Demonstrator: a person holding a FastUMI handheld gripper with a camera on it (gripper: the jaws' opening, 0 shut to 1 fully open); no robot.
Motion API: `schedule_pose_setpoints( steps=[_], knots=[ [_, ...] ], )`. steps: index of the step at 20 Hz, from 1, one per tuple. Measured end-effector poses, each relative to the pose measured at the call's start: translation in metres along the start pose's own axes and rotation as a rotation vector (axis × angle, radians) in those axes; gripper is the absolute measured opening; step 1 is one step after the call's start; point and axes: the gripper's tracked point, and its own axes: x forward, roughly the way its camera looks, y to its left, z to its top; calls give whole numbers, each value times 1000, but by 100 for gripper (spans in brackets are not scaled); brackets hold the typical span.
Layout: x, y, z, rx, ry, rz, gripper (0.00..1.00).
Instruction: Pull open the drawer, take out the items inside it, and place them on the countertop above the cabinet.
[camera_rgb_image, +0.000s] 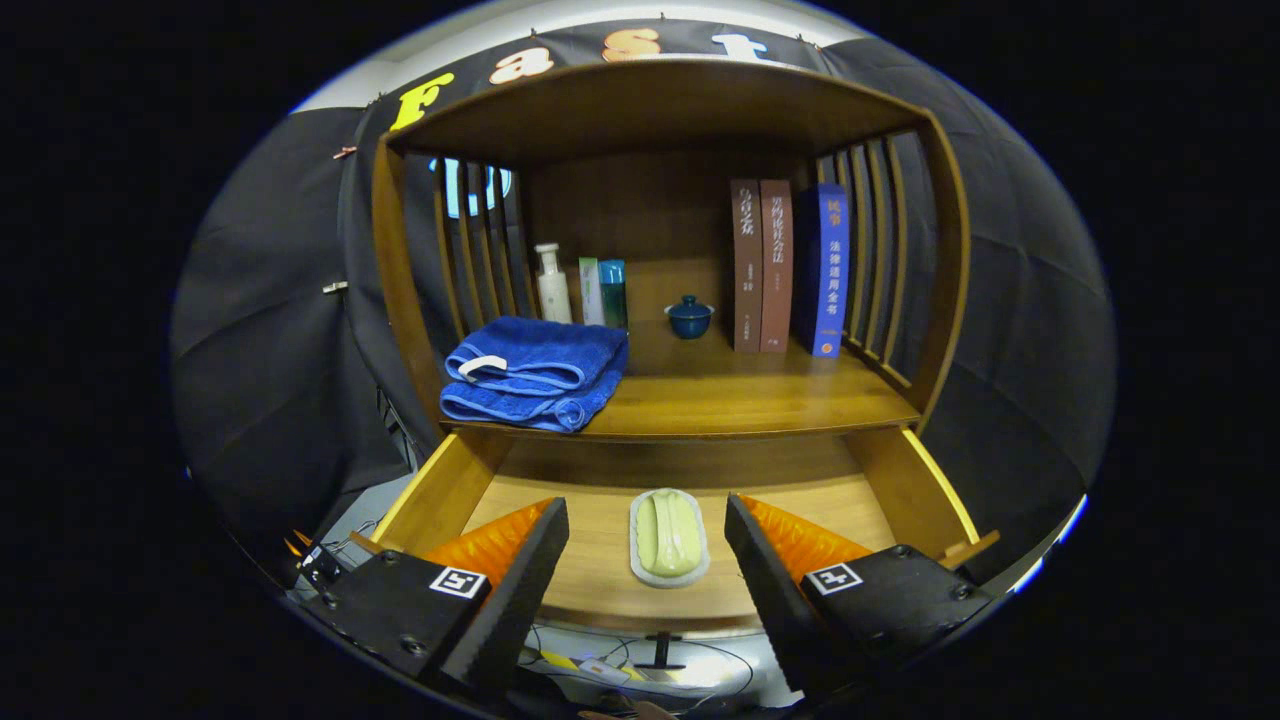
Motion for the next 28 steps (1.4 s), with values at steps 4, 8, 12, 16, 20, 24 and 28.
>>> schedule_pose_setpoints(
  steps=[4,8,12,16,20,24,28],
  knots=[
    [51,-8,-6,17,133,-10,100],
    [89,-10,-28,8,294,9,100],
    [109,-17,-50,26,419,-13,100],
    [119,-21,-66,19,494,-27,100],
    [123,-19,-76,23,548,-22,92],
    [126,-25,-83,22,577,-43,85],
    [126,-25,-93,13,620,-42,51]
  ],
)
